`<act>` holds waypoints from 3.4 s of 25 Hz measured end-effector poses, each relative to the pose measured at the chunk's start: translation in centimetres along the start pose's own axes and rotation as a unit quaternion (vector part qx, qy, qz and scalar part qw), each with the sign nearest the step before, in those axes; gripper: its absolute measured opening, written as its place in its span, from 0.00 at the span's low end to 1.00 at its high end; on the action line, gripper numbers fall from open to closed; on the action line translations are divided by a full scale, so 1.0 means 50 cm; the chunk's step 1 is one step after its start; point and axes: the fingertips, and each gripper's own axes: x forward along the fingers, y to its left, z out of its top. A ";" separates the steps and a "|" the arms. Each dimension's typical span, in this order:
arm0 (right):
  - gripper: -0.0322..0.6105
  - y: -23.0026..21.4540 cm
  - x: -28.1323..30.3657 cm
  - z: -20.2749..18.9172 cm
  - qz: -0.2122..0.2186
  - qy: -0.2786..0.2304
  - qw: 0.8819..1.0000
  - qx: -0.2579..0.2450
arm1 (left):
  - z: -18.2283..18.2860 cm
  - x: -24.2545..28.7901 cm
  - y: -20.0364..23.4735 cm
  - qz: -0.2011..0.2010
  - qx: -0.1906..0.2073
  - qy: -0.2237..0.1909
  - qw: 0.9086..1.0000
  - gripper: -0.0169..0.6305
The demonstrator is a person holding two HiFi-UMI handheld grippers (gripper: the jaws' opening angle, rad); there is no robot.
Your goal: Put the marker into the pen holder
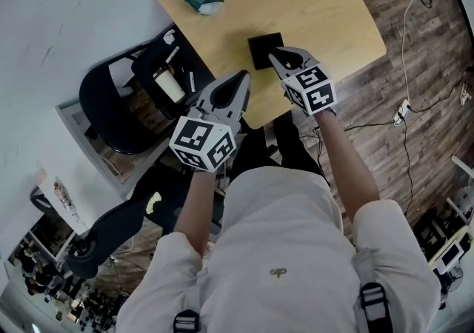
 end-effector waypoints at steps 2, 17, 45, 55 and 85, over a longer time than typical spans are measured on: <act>0.11 0.002 0.004 0.000 0.002 0.001 1.000 0.000 | 0.001 0.000 0.001 -0.001 0.000 0.000 1.000 0.04; 0.12 -0.013 0.005 0.001 -0.015 0.004 1.000 -0.005 | 0.001 0.003 -0.005 -0.003 0.001 -0.001 1.000 0.04; 0.16 -0.037 -0.027 -0.001 -0.043 0.005 0.999 -0.014 | 0.009 -0.001 -0.027 -0.009 0.012 -0.003 1.000 0.04; 0.17 -0.037 -0.047 0.008 -0.044 -0.003 0.999 -0.016 | 0.015 -0.008 -0.049 -0.006 0.020 -0.007 1.000 0.04; 0.16 0.005 -0.242 0.068 -0.003 -0.083 0.993 -0.088 | 0.024 -0.064 -0.216 0.050 0.050 -0.073 0.995 0.04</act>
